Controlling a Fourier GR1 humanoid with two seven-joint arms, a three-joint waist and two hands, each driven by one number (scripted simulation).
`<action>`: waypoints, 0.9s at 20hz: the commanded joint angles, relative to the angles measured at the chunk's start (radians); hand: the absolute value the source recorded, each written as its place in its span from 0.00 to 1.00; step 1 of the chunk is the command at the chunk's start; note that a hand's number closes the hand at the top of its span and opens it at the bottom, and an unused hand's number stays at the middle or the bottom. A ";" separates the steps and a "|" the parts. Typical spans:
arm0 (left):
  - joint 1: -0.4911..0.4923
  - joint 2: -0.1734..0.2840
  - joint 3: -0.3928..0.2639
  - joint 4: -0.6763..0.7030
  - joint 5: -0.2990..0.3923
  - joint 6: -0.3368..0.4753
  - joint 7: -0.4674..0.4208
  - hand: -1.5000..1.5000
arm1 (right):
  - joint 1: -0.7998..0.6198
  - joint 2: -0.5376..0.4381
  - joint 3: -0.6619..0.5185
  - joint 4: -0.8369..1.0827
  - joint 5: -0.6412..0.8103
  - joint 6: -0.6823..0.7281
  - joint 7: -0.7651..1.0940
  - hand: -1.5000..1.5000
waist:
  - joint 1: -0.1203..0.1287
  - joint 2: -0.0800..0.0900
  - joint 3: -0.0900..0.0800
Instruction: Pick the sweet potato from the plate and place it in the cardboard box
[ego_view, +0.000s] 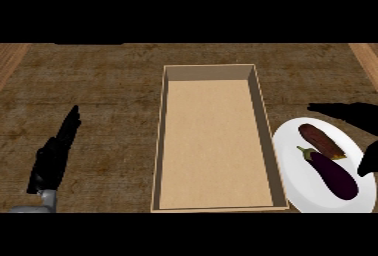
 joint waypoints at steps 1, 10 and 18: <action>-0.005 -0.024 0.024 0.008 -0.023 -0.010 -0.002 0.50 | 0.018 0.045 -0.025 0.011 0.086 -0.007 -0.022 0.00 | 0.000 0.000 0.000; 0.052 -0.019 0.078 -0.029 -0.025 -0.068 -0.028 0.50 | 0.099 0.081 -0.098 -0.076 0.136 0.026 -0.027 0.00 | -0.004 -0.002 -0.001; 0.048 -0.046 0.102 -0.050 -0.056 -0.102 0.010 0.50 | 0.032 0.162 -0.156 0.077 0.246 -0.010 -0.082 0.00 | 0.001 0.000 0.000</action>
